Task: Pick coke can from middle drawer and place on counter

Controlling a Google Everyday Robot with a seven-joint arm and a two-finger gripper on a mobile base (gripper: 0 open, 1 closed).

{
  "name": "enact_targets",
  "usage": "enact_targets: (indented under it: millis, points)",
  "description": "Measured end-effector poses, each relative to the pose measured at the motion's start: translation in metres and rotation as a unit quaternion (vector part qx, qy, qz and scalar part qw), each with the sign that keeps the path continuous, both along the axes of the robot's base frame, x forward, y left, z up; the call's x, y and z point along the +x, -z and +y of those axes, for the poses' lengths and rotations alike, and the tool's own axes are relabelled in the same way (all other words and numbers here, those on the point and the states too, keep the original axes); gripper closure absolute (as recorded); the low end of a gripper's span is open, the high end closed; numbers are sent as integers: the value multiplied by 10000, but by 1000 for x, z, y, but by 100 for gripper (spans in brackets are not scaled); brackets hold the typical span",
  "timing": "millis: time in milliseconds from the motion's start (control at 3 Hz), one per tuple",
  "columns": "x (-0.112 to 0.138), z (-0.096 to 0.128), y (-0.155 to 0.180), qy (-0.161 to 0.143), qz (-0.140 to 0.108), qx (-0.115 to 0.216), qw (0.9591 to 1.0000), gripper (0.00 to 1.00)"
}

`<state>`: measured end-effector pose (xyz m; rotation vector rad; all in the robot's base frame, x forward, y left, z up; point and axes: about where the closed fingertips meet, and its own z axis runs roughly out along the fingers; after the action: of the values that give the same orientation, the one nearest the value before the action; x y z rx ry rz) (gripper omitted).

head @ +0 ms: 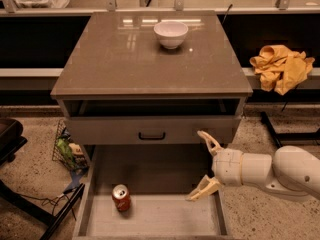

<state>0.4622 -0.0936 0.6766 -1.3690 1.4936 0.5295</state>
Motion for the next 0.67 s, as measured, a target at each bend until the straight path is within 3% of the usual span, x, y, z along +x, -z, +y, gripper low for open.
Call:
enact_targets:
  millis: [667]
  points:
    - [4, 73, 81, -346, 359, 255, 9984, 0]
